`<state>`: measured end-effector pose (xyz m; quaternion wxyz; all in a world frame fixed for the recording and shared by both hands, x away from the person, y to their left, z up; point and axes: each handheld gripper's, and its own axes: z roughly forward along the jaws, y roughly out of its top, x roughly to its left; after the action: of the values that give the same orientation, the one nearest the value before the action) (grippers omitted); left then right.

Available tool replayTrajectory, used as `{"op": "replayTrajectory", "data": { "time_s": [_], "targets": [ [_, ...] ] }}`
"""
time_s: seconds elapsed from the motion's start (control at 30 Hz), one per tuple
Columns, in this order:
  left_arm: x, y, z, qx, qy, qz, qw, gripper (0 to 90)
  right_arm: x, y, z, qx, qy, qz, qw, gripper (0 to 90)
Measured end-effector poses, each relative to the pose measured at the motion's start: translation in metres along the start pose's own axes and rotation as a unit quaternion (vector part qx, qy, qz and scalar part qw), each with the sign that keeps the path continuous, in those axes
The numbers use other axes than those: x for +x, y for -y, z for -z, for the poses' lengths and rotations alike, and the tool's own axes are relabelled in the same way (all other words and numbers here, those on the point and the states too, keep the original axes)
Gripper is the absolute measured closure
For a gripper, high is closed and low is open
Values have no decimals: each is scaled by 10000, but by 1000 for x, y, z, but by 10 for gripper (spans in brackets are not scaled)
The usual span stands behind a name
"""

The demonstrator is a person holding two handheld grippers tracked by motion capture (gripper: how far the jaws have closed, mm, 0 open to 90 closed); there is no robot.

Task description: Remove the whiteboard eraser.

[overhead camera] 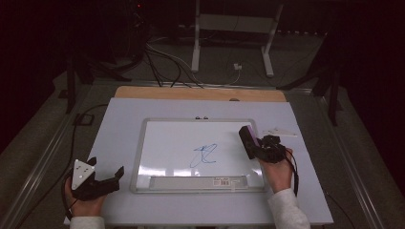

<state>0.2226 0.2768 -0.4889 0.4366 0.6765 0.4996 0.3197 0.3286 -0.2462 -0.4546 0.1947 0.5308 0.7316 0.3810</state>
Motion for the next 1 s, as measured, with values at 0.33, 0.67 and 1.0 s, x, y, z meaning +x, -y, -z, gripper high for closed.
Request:
{"op": "replayTrajectory", "data": {
  "time_s": [0.33, 0.67, 1.0],
  "targets": [
    [0, 0, 0, 1, 6, -10, 10000, 12, 10, -3, -27, 158, 43, 207, 9997, 628],
    [-1, 0, -1, 3, 12, -9, 10000, 12, 15, -3, -43, 310, 79, 304, 9990, 627],
    [0, 0, -1, 10, 10, -12, 10000, 12, 32, -5, -57, 443, 158, 696, 9965, 627]
  ]
}}
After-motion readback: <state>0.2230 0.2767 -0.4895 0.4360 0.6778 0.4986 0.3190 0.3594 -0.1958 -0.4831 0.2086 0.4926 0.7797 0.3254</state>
